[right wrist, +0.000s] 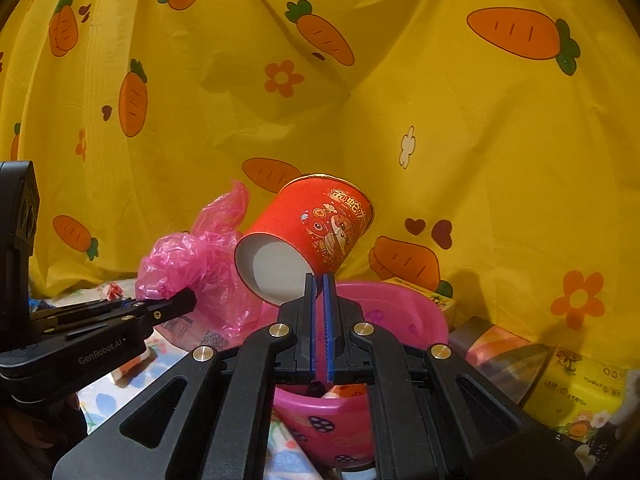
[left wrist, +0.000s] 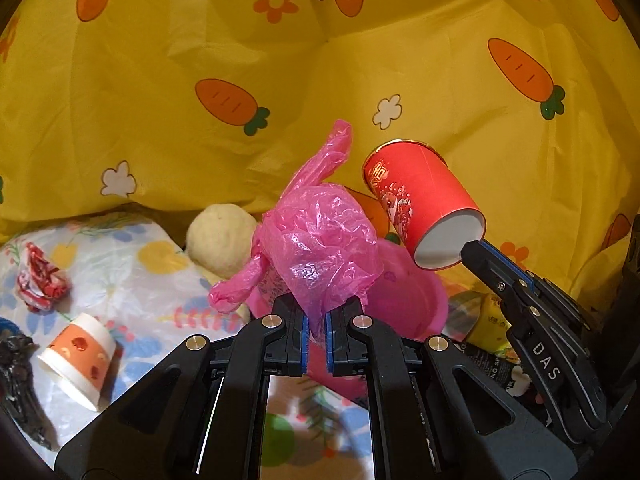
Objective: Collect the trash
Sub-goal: 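Open both tools to drop the pink bag and red cup into the bucket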
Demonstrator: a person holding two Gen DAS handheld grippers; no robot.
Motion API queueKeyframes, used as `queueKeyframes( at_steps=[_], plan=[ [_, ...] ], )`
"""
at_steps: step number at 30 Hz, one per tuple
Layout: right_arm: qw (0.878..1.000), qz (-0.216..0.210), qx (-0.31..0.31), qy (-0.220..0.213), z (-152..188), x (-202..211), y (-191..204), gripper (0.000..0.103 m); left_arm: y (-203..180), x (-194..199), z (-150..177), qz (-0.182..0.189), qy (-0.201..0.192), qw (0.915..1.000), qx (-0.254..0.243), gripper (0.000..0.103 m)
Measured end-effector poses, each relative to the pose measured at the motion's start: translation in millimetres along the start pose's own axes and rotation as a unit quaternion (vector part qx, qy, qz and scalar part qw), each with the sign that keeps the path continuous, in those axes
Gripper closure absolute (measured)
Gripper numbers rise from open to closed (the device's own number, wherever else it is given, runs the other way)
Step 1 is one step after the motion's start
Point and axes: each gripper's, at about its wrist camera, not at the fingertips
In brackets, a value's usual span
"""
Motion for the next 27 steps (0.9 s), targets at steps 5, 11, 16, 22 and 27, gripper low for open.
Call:
queueKeyframes(
  at_steps=[5,11,16,22,27],
  plan=[
    [1.0,0.01,-0.011,0.011,1,-10,-14,0.099,-5,-25,-6,0.024,0.02,0.9995,-0.004,0.098],
    [1.0,0.014,-0.015,0.017,-1,-19,-18,0.099,-5,-49,-10,0.041,0.04,0.9983,0.004,0.098],
    [0.999,0.012,-0.021,0.026,-1,-26,-20,0.099,2,-58,-6,0.039,0.052,0.9977,0.017,0.034],
    [0.999,0.012,-0.019,0.05,1,-44,-20,0.092,34,-30,6,0.011,0.022,0.997,0.074,0.022],
    [0.998,0.014,-0.031,0.051,6,-44,-20,0.042,48,7,20,-0.039,-0.014,0.9956,0.084,0.017]
  ],
)
Point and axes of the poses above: each gripper's, at about its wrist camera, not at the fingertips, and x roughly against the way its jaws point, y to its left, z to its underside, and after that the axes turned 14 degrees about y, right-handed
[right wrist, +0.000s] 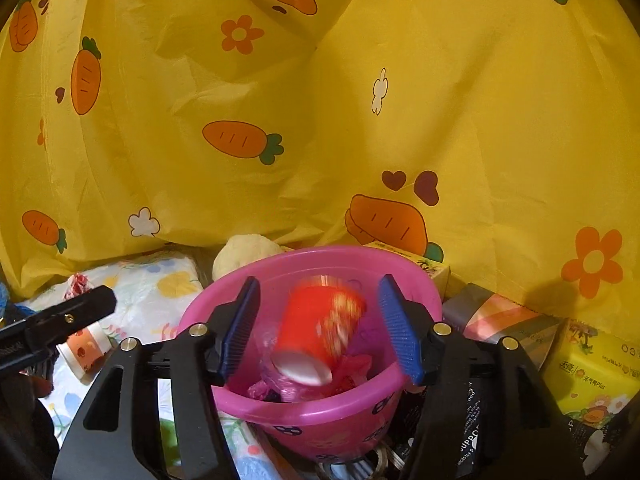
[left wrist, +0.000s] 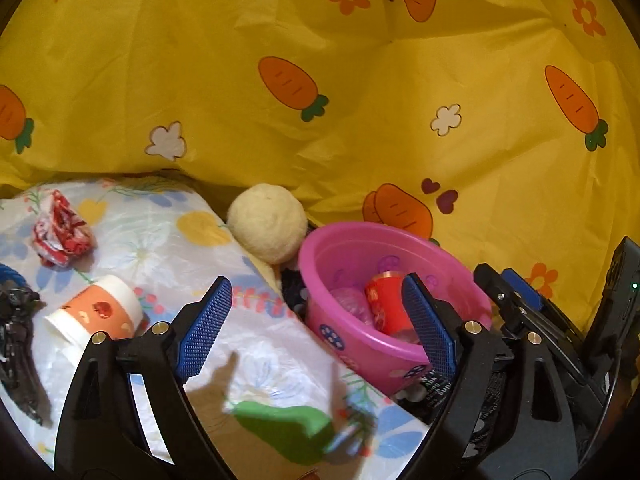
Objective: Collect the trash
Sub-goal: 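Open both tools to drop the pink bag and red cup into the bucket, then move both tools back over the table toward the red items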
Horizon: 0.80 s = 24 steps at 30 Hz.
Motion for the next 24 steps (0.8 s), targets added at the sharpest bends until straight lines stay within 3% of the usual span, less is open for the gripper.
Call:
queueKeyframes(
  at_steps=[5,14,20,24],
  plan=[
    [1.0,-0.01,0.002,-0.004,2,14,8,0.042,14,33,11,-0.039,-0.031,0.9987,0.014,0.014],
    [0.998,-0.046,0.041,-0.012,14,47,53,0.032,46,88,49,-0.123,-0.061,0.9898,0.039,0.012],
    [0.992,-0.094,0.078,-0.014,28,67,103,0.028,83,134,81,-0.217,-0.077,0.9709,0.066,0.012],
    [0.986,-0.135,0.102,-0.007,39,74,141,0.028,123,167,102,-0.261,-0.092,0.9536,0.119,0.012]
  ],
)
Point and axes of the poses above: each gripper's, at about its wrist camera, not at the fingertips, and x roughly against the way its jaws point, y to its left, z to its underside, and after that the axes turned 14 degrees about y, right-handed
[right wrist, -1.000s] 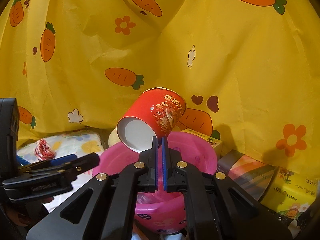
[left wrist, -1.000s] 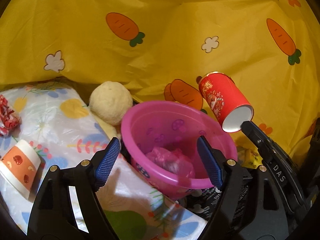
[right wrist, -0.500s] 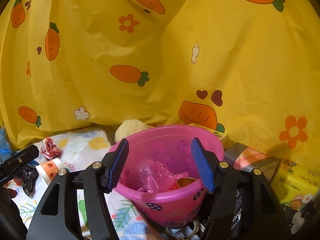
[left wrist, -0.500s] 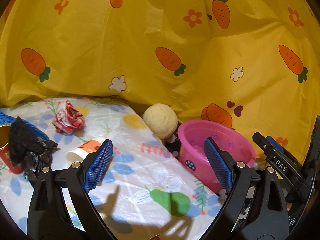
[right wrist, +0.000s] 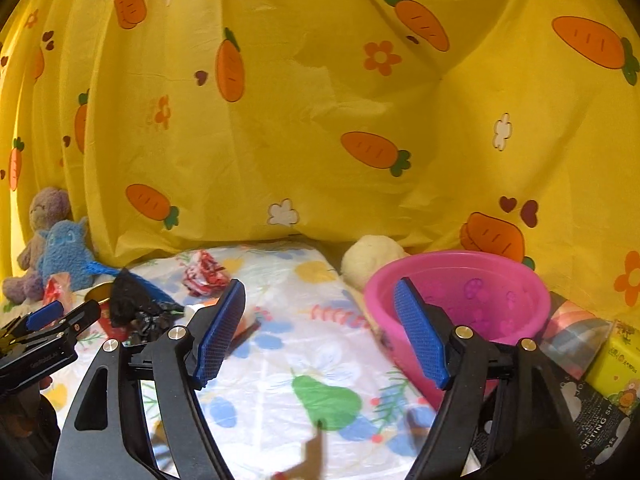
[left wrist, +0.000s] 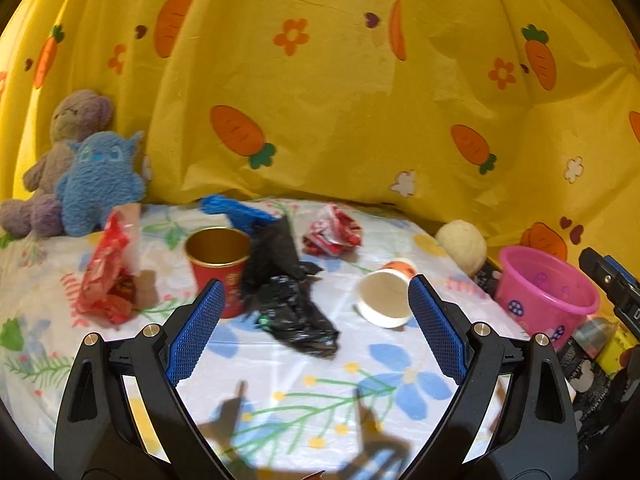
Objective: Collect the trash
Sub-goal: 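Move both tools back over the table toward the red items, then grasp the red candy wrapper bag with the left tool while the right tool grasps another red cup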
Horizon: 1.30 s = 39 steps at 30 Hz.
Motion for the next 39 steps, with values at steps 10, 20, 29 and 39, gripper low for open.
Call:
queueKeyframes(
  at_steps=[10,20,29,39],
  plan=[
    [0.991,-0.092,0.082,0.047,14,-26,108,0.028,103,16,6,-0.1,0.002,0.9923,0.073,0.012],
    [0.976,-0.151,0.128,0.089,16,-61,186,0.028,155,14,7,-0.135,0.013,0.985,0.106,0.012],
    [0.965,-0.162,0.175,0.107,9,-89,232,0.037,183,18,9,-0.155,0.01,0.9776,0.142,0.012],
    [0.952,-0.139,0.242,0.122,1,-127,277,0.054,208,27,14,-0.166,0.005,0.9713,0.17,0.012]
  ],
)
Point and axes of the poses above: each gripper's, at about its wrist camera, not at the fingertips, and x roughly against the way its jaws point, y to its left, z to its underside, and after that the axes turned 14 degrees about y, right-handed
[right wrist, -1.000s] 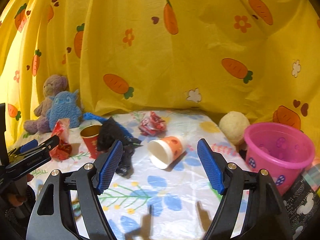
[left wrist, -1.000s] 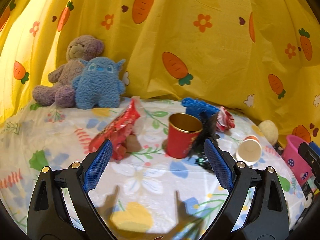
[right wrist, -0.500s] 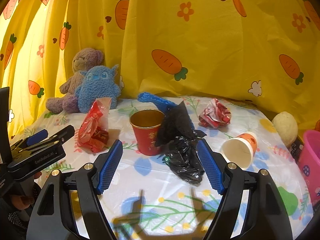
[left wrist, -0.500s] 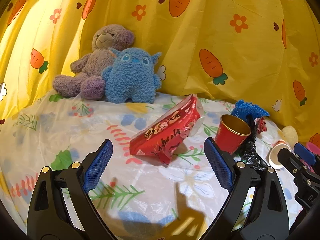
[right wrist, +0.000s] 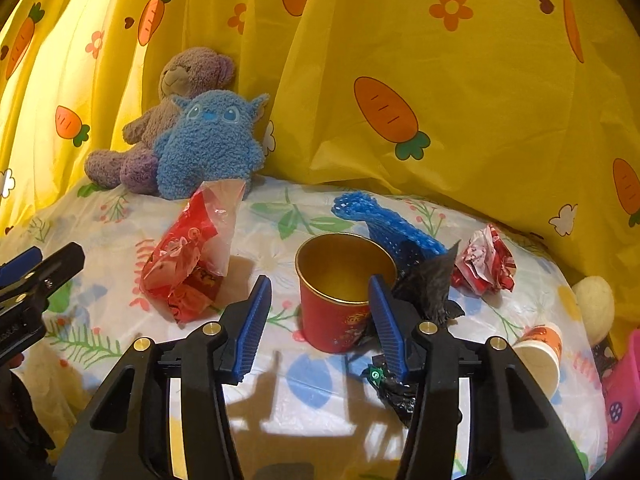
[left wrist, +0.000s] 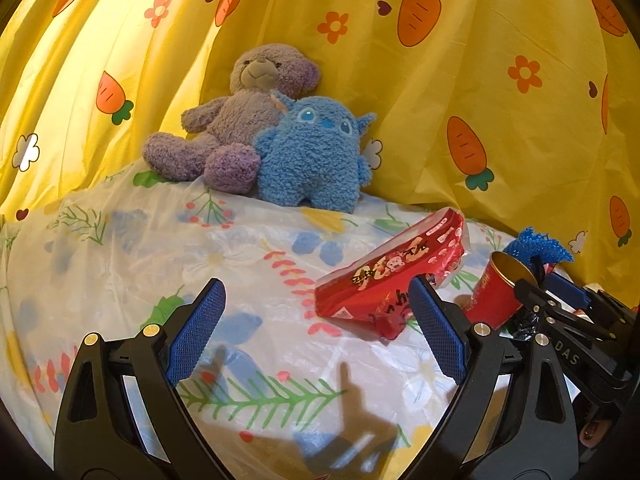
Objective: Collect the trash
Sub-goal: 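Grasp the red candy wrapper bag with the left tool while the right tool grasps another red cup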
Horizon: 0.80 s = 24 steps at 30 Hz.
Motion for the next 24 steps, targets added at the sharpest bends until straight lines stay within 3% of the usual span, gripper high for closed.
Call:
queueKeyframes(
  at_steps=[4,15,24],
  plan=[
    [1.0,0.017,0.02,0.008,-4,-12,5,0.058,-2,-1,2,0.002,0.003,1.0,-0.009,0.012],
    [0.997,0.034,0.06,0.025,8,-19,7,0.097,-10,-3,7,0.018,0.007,0.9994,-0.031,0.012],
    [1.0,-0.026,0.016,-0.006,31,11,-3,0.098,-22,-4,10,0.028,0.012,0.9981,-0.053,0.012]
  ],
)
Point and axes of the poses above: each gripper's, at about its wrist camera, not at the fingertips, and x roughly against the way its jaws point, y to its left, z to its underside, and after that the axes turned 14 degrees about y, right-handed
